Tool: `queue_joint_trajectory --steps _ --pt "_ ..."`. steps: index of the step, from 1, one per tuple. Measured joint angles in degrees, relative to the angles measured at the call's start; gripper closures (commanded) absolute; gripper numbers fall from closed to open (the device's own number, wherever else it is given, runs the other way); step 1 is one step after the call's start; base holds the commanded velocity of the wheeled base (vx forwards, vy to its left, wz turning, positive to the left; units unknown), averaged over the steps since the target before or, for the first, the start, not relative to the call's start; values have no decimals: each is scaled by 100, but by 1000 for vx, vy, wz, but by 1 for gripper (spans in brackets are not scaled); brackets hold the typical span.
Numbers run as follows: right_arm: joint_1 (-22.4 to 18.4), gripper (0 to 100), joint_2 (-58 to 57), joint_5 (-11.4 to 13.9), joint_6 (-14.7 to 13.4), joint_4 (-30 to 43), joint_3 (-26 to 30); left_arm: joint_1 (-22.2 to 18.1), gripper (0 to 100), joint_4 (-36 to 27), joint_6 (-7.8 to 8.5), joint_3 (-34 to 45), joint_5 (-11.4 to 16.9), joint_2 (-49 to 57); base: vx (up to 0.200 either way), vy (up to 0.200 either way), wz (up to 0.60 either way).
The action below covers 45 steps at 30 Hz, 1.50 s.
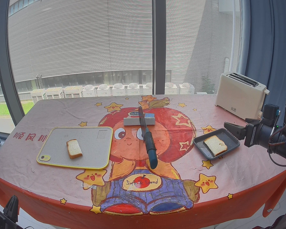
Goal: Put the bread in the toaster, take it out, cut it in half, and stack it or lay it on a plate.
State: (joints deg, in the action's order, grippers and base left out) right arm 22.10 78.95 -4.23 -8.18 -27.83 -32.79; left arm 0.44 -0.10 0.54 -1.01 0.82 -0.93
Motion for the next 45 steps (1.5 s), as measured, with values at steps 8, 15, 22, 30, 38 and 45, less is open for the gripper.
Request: queue_joint_trajectory --steps 8,15,22,30,38,45 --pt "-28 0 -338 0 35 -9 101 0 100 0 0 0 2 0 0 0 0" --pt "-196 0 -688 13 161 -17 197 0 100 0 0 0 -2 0 0 0 0" --pt "-719 0 -985 21 238 -20 405 0 100 0 0 0 0 0 0 0 0" --pt "-1431 0 -1595 62 433 -16 835 0 100 0 -2 0 2 0 0 0 0" --pt "-1668 0 -2303 49 488 6 1191 0 100 0 0 0 2 0 0 0 0" --pt "-1696 0 -2955 29 561 63 1590 0 100 0 0 0 -2 0 0 0 0"
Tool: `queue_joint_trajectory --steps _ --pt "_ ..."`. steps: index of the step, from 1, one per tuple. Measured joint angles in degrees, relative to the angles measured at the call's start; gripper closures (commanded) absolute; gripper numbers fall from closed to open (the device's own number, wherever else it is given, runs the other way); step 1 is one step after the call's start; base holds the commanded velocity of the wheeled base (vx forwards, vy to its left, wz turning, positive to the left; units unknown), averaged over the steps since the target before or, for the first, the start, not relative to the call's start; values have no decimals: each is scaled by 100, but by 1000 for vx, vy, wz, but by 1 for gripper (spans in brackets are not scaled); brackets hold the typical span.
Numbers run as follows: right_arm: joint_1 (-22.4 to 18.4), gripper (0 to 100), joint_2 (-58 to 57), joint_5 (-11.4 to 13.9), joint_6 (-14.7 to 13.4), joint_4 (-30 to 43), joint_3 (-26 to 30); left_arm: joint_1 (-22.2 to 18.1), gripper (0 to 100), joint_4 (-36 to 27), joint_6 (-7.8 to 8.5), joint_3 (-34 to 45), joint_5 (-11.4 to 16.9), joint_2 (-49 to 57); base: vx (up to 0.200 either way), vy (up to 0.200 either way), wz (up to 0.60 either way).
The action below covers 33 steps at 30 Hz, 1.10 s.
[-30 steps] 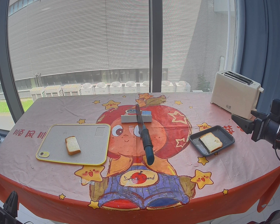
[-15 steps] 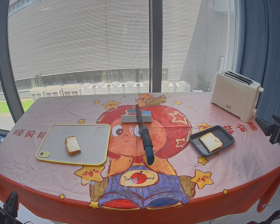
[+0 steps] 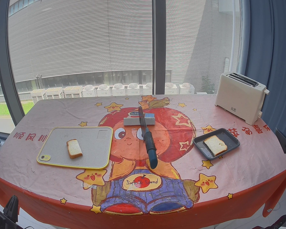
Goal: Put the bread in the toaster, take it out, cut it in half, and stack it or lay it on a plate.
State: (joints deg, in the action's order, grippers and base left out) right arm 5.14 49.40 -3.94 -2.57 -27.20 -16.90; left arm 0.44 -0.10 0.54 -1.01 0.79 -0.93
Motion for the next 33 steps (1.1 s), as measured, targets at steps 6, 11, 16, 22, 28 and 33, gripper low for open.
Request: queue_joint_trajectory --steps 6,11,16,22,28,33 --pt "-2 0 -631 -16 107 27 351 0 100 0 0 0 0 0 0 0 0" --pt "-57 0 -1191 -22 204 49 677 0 100 0 0 0 0 0 0 0 0" --pt "-226 0 -1783 11 363 134 1079 0 100 0 0 0 0 0 0 0 0" --pt "-308 0 -2515 46 497 1026 1298 0 100 0 0 0 -1 0 0 0 0" --pt "-319 0 -3295 71 596 2187 1337 5 100 0 0 0 0 0 0 0 0" --pt "-313 0 -3984 112 649 2793 1374 0 100 0 0 0 0 0 0 0 0"
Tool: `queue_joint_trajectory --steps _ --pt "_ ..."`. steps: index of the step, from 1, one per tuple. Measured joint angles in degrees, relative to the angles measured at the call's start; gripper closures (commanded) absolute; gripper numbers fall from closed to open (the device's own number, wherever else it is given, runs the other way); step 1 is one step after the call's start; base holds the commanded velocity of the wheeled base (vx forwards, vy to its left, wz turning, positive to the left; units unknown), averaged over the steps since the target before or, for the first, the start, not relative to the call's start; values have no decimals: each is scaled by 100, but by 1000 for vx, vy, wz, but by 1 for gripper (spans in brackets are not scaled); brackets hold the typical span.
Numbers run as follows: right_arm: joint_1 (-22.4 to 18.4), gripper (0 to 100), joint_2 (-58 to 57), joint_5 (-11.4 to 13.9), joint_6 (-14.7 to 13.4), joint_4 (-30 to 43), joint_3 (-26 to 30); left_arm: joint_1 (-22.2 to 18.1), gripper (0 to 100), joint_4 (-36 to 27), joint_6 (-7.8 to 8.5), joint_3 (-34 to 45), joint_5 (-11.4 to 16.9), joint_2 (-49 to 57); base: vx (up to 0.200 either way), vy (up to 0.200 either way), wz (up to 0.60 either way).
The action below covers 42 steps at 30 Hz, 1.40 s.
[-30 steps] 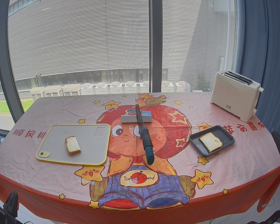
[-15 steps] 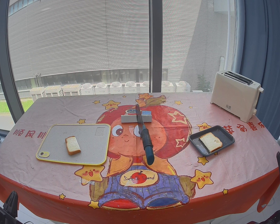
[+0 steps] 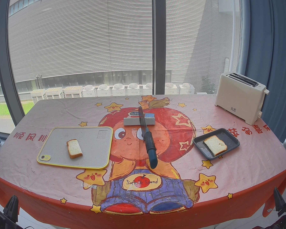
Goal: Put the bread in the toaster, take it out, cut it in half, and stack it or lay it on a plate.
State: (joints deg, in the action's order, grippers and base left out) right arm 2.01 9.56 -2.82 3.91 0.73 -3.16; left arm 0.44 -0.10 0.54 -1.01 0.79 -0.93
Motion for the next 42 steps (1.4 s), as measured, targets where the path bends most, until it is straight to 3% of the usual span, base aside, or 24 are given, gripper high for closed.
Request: queue_joint_trajectory --steps 5,8,18,28,34,42 --pt "-6 0 -366 425 -1 66 104 0 100 0 0 0 0 0 0 0 0" --pt "-17 0 -466 519 -22 38 158 0 100 0 0 0 0 0 0 0 0" --pt "-306 0 -645 412 -88 61 195 5 100 0 -2 0 0 0 0 0 0" --pt "-208 0 -840 418 -85 -73 215 0 100 0 0 0 7 0 0 0 0" --pt "-201 0 -870 352 -283 -62 217 0 100 0 0 0 7 0 0 0 0" --pt "-201 0 -877 347 -290 -57 217 2 100 0 -2 0 10 0 0 0 0"
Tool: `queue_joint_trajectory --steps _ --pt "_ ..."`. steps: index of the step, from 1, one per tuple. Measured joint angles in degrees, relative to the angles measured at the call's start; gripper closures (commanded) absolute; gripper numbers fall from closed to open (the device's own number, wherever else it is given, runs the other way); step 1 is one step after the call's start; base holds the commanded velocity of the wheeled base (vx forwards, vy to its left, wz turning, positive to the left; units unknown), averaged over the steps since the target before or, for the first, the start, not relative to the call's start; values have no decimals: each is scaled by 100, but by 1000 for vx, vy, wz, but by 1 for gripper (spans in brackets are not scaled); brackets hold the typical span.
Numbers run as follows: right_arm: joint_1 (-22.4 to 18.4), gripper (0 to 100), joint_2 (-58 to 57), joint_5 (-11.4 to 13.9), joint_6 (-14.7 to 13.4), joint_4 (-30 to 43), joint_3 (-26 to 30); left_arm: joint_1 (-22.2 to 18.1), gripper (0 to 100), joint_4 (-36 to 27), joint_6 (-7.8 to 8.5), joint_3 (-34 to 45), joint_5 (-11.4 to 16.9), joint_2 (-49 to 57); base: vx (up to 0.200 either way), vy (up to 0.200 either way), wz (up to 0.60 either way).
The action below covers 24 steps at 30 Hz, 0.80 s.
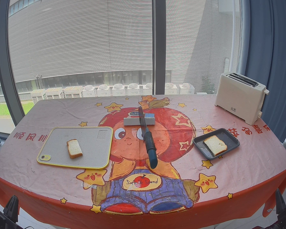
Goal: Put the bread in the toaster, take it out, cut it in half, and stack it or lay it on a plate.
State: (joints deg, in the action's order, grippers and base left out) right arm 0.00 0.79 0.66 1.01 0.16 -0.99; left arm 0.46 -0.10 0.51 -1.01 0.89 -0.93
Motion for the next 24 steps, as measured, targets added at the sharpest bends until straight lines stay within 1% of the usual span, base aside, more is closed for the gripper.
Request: queue_joint_trajectory --steps 17,24 --pt "0 0 2 -4 0 0 -2 2 100 -1 -13 0 -27 0 0 0 0" --pt "0 0 2 0 0 2 -2 0 100 21 -61 0 -54 0 0 0 0"
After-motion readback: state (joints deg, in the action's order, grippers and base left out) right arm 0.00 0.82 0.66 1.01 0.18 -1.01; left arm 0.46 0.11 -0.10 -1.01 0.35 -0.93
